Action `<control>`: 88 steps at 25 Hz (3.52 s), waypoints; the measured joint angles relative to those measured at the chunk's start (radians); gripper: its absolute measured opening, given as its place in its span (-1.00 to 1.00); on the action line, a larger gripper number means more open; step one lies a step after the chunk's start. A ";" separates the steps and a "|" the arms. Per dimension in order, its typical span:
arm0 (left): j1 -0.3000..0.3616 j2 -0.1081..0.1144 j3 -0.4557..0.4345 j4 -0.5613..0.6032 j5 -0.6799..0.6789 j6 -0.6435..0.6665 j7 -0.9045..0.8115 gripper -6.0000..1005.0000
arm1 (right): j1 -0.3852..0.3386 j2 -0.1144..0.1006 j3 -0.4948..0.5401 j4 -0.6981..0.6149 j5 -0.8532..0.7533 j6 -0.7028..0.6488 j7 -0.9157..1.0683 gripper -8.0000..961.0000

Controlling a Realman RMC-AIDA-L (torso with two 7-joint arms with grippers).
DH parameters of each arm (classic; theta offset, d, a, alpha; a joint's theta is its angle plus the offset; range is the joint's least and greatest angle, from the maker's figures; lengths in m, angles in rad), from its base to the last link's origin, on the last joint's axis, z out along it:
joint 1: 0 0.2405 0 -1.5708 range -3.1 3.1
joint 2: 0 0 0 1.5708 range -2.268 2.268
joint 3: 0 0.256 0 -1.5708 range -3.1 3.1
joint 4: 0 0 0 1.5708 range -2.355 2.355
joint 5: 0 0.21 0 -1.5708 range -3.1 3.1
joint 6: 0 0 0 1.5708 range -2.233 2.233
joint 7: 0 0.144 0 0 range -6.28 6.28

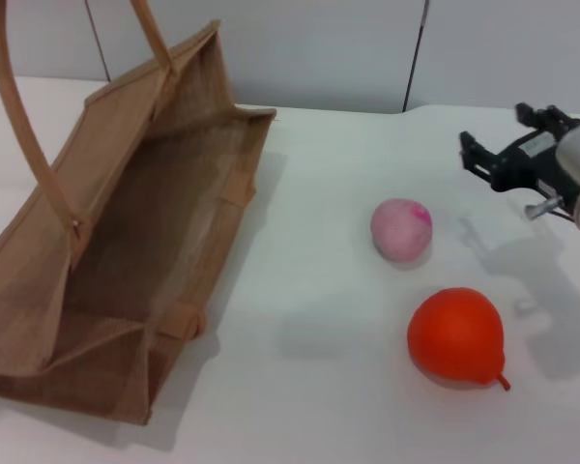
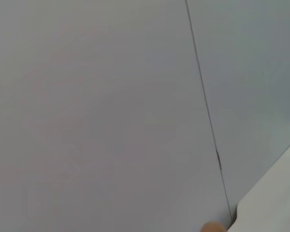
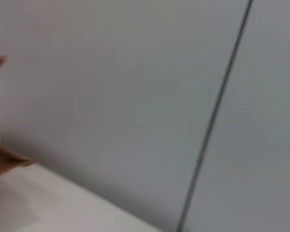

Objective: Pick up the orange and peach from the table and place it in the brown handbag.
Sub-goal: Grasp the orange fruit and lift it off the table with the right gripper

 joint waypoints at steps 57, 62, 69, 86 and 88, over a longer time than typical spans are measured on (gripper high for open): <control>-0.006 0.000 0.011 0.051 0.009 0.014 -0.003 -0.78 | 0.313 0.005 0.289 -0.173 -0.221 1.377 0.303 0.51; -0.006 0.001 0.025 0.051 0.010 0.014 -0.001 -0.78 | 0.332 0.003 0.290 -0.145 -0.227 1.370 0.309 0.49; -0.002 0.000 0.038 0.051 0.011 0.025 -0.003 -0.78 | 0.376 0.000 0.295 -0.028 -0.231 1.334 0.305 0.45; -0.005 -0.002 0.038 0.051 0.006 0.026 -0.004 -0.78 | 0.413 0.001 0.350 0.053 -0.225 1.351 0.288 0.26; -0.004 -0.001 0.038 0.051 0.004 0.026 -0.004 -0.78 | 0.420 0.002 0.349 0.064 -0.224 1.353 0.279 0.20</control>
